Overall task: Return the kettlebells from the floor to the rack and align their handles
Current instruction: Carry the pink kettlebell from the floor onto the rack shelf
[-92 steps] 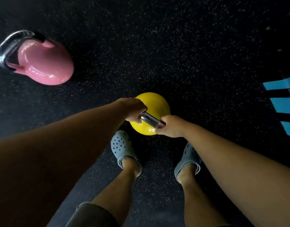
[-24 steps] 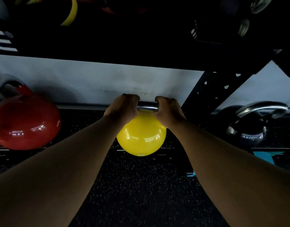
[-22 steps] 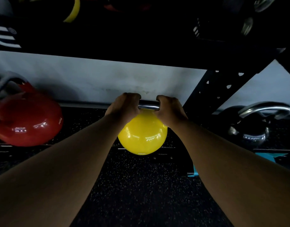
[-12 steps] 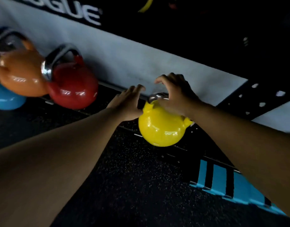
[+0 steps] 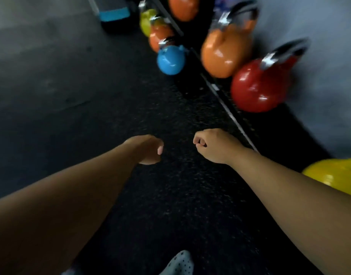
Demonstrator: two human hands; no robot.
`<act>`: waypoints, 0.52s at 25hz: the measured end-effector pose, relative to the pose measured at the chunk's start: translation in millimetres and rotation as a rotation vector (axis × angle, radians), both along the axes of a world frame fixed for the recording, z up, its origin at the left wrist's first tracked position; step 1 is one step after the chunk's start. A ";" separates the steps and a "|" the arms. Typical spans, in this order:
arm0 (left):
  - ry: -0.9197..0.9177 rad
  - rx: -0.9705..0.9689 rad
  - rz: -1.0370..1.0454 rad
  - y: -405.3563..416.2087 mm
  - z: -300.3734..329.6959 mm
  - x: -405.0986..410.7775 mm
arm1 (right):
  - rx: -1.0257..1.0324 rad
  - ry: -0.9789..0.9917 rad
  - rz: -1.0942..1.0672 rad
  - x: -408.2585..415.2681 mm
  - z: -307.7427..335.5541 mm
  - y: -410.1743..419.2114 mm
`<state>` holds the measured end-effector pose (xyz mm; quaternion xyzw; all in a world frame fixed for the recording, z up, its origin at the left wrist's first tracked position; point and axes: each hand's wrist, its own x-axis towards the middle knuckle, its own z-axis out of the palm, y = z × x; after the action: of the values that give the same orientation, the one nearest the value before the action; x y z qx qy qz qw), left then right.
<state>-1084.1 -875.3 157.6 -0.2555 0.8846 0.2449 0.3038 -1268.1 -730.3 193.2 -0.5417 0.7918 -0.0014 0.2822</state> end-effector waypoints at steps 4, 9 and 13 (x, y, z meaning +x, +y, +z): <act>-0.083 0.024 0.278 -38.2 -39.0 194.5 | 0.090 -0.053 0.226 154.3 -36.6 -83.0; -0.169 0.005 0.580 -31.0 -74.6 412.9 | 0.198 -0.040 0.527 334.7 -74.1 -125.7; -0.204 0.044 0.745 -5.5 -100.4 557.8 | 0.274 -0.041 0.658 465.4 -106.2 -144.2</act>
<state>-526.3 -880.8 57.3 -0.5759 0.6909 0.3309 0.2856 -802.7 -874.4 87.0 -0.7245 0.5620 0.1850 0.3535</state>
